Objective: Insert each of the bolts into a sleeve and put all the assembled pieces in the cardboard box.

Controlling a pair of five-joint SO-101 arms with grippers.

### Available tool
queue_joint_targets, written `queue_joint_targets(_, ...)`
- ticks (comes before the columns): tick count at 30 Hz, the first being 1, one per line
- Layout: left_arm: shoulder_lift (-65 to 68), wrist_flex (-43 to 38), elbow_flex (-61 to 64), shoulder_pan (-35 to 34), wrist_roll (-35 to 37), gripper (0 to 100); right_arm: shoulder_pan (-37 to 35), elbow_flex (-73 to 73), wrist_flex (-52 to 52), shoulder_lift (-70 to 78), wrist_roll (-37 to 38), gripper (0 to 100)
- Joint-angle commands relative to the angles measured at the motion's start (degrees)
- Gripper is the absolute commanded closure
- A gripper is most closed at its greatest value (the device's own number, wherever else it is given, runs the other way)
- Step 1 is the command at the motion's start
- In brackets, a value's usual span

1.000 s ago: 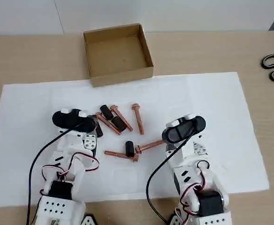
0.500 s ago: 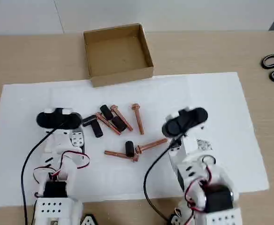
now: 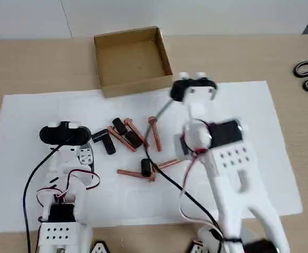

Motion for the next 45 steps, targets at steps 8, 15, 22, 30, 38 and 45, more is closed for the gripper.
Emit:
queue_joint_targets(8, -0.3, -0.1, -0.6, -0.6, 0.0, 99, -6.8, -10.1, 5.1, 5.7, -3.1, 99.5)
queue_joint_targets(15, -0.3, -0.1, -0.6, -0.6, 0.0, 99, -9.0, -9.2, 5.0, 7.3, -10.5, 99.4)
queue_joint_targets(22, -0.3, -0.1, -0.6, -0.6, 0.0, 99, -11.4, -9.2, 3.7, 20.4, -11.4, 99.4)
queue_joint_targets(30, -0.3, -0.1, -0.6, -0.6, 0.0, 99, -14.4, -13.9, 3.8, 26.7, -14.6, 83.4)
queue_joint_targets(38, -0.3, -0.2, -0.6, -0.6, 0.0, 99, -22.7, -14.2, -3.4, 26.9, -15.6, 84.3)
queue_joint_targets(45, -0.3, -0.2, -0.6, -0.6, 0.0, 99, -22.8, -14.0, -7.9, 27.8, -18.4, 84.2)
